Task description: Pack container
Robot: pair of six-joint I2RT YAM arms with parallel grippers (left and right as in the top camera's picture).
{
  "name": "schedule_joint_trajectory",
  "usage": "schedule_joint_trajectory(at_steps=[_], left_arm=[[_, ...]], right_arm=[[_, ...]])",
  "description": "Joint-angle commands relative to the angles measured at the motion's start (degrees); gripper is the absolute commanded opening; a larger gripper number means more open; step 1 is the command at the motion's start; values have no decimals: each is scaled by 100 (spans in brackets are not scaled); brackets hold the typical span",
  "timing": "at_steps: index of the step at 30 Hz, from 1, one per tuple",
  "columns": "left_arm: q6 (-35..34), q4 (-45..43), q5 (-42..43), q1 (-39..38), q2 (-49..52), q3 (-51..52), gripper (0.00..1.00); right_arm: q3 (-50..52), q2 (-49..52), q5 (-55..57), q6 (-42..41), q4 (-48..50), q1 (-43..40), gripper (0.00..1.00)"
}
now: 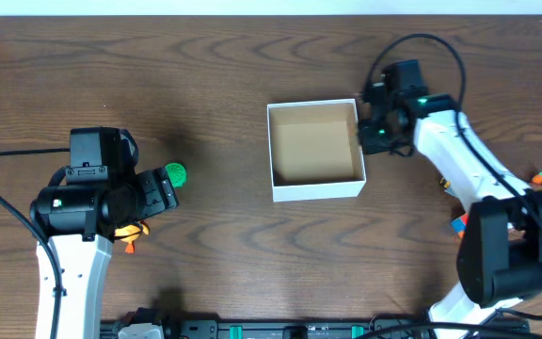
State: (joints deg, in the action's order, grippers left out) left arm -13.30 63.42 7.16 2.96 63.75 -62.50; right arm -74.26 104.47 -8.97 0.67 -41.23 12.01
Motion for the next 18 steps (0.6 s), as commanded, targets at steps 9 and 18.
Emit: schedule_joint_trajectory(at_steps=[9,18], left_arm=[[11,24,-15,28,-13,-109,84],[11,15,-31,28,-13,-109,85]], right_arm=[[-107,11,120,-339,142,155,25],[-107,-273,721,-780,-925,2,25]])
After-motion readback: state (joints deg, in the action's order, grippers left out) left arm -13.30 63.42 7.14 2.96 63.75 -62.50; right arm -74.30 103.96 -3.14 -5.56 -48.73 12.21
